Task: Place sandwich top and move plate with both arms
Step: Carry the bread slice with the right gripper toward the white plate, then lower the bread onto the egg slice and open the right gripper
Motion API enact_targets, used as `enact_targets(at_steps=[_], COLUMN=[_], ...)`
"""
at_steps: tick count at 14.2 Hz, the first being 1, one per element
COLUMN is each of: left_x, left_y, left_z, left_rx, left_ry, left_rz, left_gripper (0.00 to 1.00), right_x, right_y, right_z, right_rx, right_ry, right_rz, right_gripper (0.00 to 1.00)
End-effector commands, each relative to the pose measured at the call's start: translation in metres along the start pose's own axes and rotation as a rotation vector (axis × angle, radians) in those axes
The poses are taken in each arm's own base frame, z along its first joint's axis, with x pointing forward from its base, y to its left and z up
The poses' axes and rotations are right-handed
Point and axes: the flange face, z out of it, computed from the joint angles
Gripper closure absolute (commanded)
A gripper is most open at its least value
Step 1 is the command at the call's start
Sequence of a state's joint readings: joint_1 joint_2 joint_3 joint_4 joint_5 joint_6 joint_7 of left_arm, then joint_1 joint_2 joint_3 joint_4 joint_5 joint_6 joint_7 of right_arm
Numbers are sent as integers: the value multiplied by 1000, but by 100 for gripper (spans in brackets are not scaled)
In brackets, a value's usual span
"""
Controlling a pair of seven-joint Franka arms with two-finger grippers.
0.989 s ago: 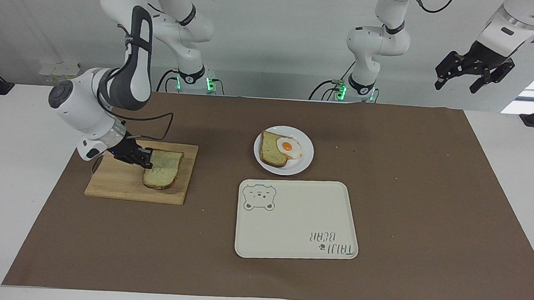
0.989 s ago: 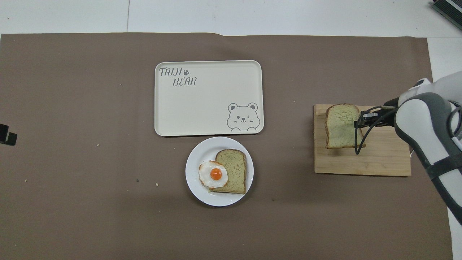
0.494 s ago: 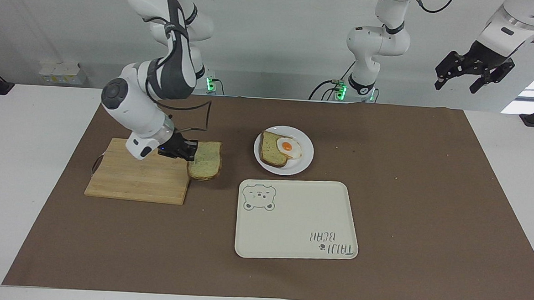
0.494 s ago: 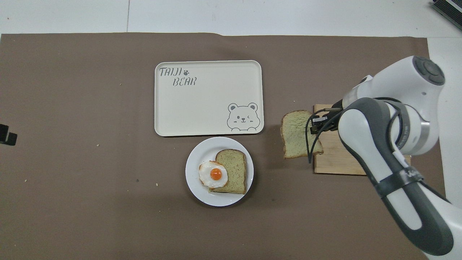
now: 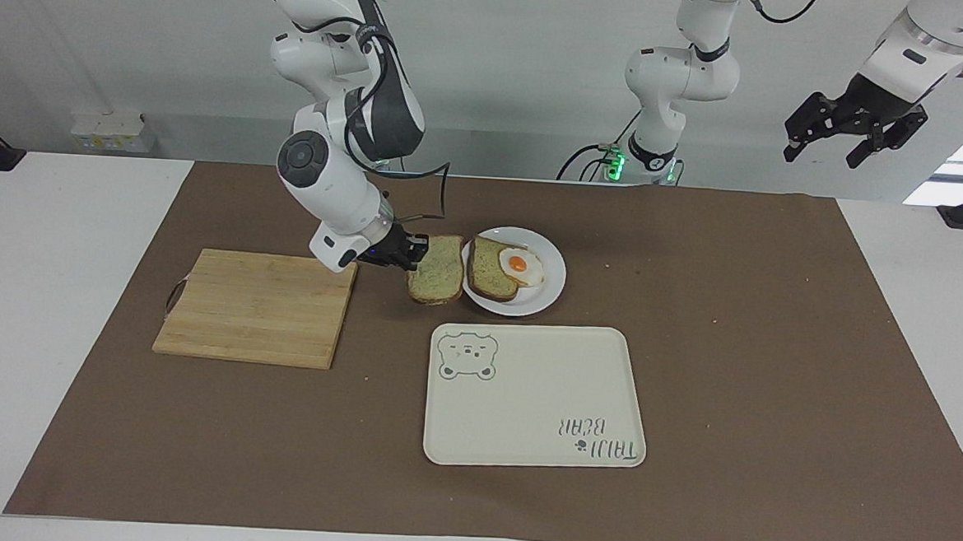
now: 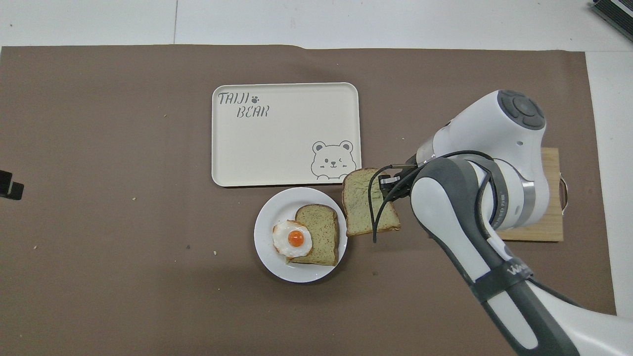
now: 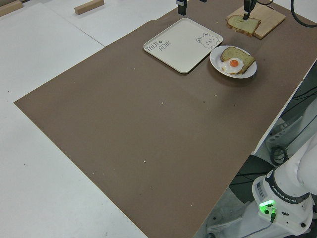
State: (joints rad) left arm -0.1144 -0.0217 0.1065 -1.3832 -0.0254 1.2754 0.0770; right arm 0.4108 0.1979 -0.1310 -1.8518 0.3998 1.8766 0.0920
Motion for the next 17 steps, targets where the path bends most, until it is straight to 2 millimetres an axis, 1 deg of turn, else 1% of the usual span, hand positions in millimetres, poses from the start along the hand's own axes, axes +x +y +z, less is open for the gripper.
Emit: enact_targets(at_steps=[1, 5, 6, 7, 8, 10, 12, 13, 17], left_x=[-9, -9, -10, -9, -9, -9, -9, -9, -9], left_y=[1, 1, 1, 0, 0, 2, 2, 2, 1], left_z=[-1, 0, 0, -1, -1, -1, -1, -1, -1], left_rx=[6, 6, 6, 6, 6, 7, 7, 7, 7], left_ry=[-10, -14, -11, -10, -7, -8, -8, -8, -7], left_rz=[-8, -6, -6, -8, -5, -6, -6, -6, 3], left_gripper=[0, 0, 0, 0, 0, 0, 0, 0, 0], right_x=[-24, -41, -43, -46, -51, -50, -50, -49, -52], right_y=[-33, -80, -88, -89, -96, -113, -127, -128, -123], right_z=[11, 27, 31, 45, 64, 96, 117, 122, 130], right_rx=[33, 55, 54, 48, 50, 67, 64, 60, 51], right_ry=[-25, -34, -23, -24, -8, 18, 44, 43, 31], right_rz=[-31, 4, 9, 11, 0, 4, -4, -6, -18], right_gripper=[100, 100, 100, 100, 100, 100, 100, 100, 100])
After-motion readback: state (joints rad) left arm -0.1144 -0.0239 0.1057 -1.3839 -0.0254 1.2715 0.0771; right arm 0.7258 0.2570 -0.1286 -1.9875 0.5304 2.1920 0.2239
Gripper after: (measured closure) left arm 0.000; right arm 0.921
